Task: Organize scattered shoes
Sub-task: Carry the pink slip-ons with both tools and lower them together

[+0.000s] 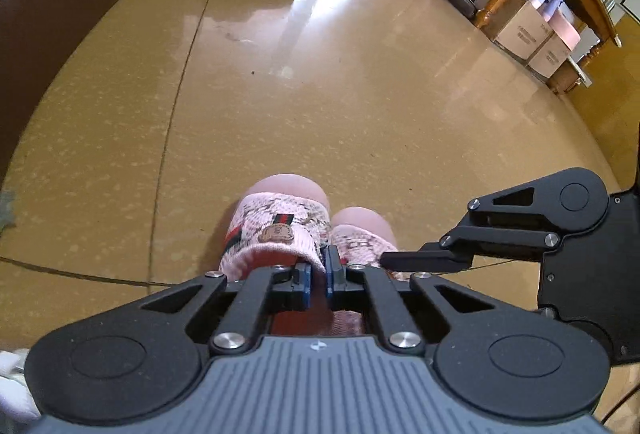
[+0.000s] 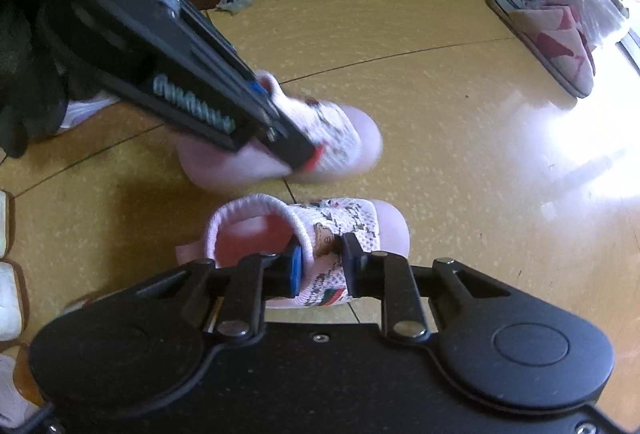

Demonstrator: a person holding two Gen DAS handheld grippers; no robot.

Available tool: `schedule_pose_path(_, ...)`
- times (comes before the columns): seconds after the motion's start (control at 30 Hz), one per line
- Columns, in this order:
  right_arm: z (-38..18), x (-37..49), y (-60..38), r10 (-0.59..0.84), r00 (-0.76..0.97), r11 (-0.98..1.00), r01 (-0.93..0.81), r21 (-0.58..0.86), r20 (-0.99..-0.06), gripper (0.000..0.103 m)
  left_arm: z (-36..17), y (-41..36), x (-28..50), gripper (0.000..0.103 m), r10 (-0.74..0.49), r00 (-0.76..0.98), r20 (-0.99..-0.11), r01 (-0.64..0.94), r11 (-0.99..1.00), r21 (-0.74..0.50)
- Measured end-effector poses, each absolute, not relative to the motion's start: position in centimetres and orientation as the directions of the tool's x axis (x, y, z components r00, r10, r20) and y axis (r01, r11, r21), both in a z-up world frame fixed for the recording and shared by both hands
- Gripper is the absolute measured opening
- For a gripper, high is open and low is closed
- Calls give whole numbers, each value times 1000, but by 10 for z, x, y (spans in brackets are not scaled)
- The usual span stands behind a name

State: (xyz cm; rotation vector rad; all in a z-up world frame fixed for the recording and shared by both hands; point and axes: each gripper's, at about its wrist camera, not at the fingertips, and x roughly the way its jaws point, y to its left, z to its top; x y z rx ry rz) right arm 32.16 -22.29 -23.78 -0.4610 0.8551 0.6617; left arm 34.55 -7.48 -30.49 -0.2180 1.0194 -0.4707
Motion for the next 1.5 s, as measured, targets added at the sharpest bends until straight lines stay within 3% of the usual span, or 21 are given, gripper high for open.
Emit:
schedule_pose_path(0.17, -239, 320, -223, 344, 490, 723, -683, -107, -801, 20, -316, -77, 346, 9, -467, 399, -789, 251, 883, -396)
schedule_pose_path(0.27, -240, 319, -223, 344, 496, 730, -675, -105, -797, 22, -317, -76, 348, 28, -456, 381, -804, 241, 889, -390)
schedule_pose_path(0.3, -239, 319, -223, 341, 497, 734, -671, -104, -798, 25, -316, -74, 348, 39, -459, 379, -803, 234, 888, -397)
schedule_pose_path(0.37, -237, 318, -224, 335, 499, 741, -663, -103, -800, 32, -309, -68, 347, 48, -475, 388, -790, 226, 880, -418)
schedule_pose_path(0.6, -221, 310, -237, 332, 496, 798, -602, -42, -802, 35, -275, -47, 339, 49, -478, 461, -747, 215, 877, -429)
schedule_pose_path(0.7, -211, 308, -249, 381, 474, 866, -483, 127, -794, 35, -251, -38, 332, 50, -413, 520, -748, 222, 910, -349)
schedule_pose_path(0.77, -208, 308, -257, 454, 456, 886, -327, 330, -766, 35, -237, -28, 326, 50, -394, 550, -737, 219, 919, -328)
schedule_pose_path(0.83, -208, 308, -255, 480, 462, 875, -194, 444, -745, 40, -228, -15, 319, 50, -397, 564, -724, 209, 917, -340)
schedule_pose_path(0.87, -209, 307, -253, 493, 468, 856, -112, 504, -734, 49, -224, -11, 316, 50, -397, 568, -720, 205, 916, -344)
schedule_pose_path(0.9, -209, 306, -252, 493, 469, 854, -98, 512, -733, 54, -222, -8, 315, 50, -396, 571, -719, 204, 917, -343)
schedule_pose_path(1.13, -226, 320, -225, 367, 461, 868, 144, 476, -808, 62, -225, 16, 304, 50, -404, 573, -713, 190, 912, -365)
schedule_pose_path(1.5, -259, 339, -210, 255, 469, 861, 289, 419, -846, 63, -234, 29, 307, 50, -416, 574, -705, 172, 903, -394)
